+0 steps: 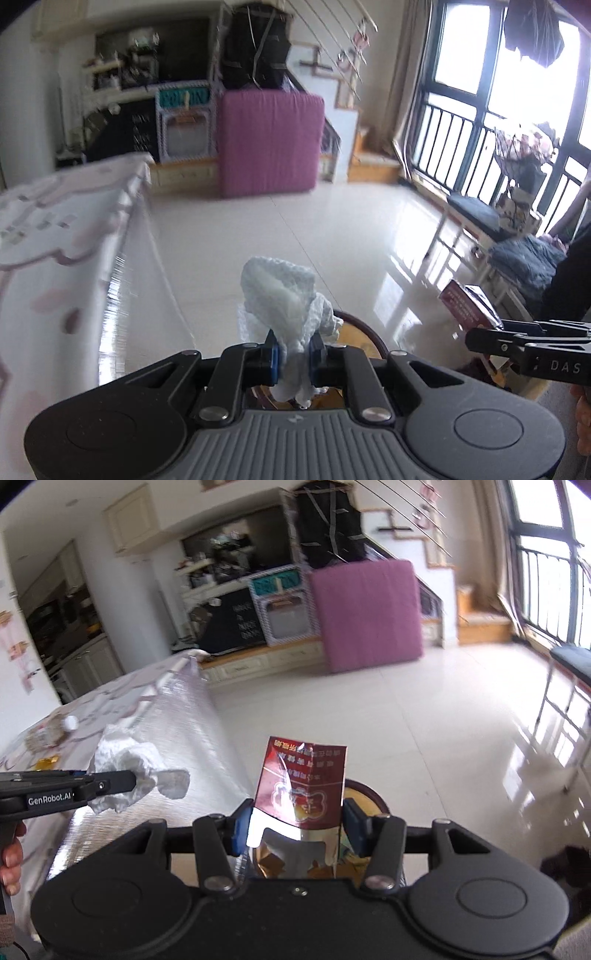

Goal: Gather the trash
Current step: 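Lift the tissue and red box and carry both toward the wastebasket, then open the right gripper to drop the red box while the left gripper drops the tissue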

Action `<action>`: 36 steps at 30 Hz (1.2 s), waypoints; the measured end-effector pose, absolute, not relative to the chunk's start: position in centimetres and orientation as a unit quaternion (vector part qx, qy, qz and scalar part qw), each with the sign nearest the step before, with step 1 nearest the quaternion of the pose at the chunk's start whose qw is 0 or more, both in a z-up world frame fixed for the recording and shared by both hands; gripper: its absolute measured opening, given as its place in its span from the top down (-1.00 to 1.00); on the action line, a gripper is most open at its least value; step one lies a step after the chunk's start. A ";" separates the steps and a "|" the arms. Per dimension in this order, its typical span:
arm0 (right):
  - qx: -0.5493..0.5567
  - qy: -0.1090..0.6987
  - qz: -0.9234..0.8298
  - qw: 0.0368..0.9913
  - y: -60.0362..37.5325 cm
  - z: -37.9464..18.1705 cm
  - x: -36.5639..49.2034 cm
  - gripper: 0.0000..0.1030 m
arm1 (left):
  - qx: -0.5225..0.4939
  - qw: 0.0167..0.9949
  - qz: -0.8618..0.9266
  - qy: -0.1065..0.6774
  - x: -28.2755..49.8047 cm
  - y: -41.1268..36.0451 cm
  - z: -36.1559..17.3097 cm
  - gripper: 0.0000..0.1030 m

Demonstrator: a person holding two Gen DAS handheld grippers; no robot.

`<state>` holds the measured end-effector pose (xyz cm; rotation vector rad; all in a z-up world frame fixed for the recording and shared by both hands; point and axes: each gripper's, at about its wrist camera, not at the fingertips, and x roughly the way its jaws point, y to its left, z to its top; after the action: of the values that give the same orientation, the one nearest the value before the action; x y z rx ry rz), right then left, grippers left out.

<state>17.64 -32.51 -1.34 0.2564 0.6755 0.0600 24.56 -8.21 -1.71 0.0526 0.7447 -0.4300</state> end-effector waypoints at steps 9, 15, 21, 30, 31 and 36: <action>0.166 0.382 0.002 0.909 -36.4 -6.8 21.2 0.00 | 0.012 0.851 -0.237 0.469 31.2 -12.6 -9.5 0.70; 0.206 0.422 0.023 0.883 -37.9 -10.2 24.1 0.00 | 0.007 0.801 -0.241 0.548 35.5 -15.1 -15.8 0.70; 0.248 0.480 0.046 0.840 -38.1 -14.2 27.5 -0.01 | 0.036 0.736 -0.233 0.635 38.7 -16.8 -22.1 0.70; 0.315 0.516 0.058 0.794 -38.4 -18.1 31.9 -0.01 | 0.089 0.700 -0.228 0.670 40.0 -17.9 -27.6 0.69; 0.324 0.517 0.059 0.790 -38.4 -18.4 32.5 -0.01 | 0.093 0.697 -0.230 0.672 39.9 -18.1 -28.0 0.69; 0.375 0.520 0.065 0.765 -37.6 -20.2 36.3 -0.02 | 0.107 0.688 -0.238 0.678 39.8 -19.0 -29.8 0.69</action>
<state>36.30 -37.62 -20.24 0.8143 1.1295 0.1406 39.80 -19.03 -29.85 0.2404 1.5170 -0.5317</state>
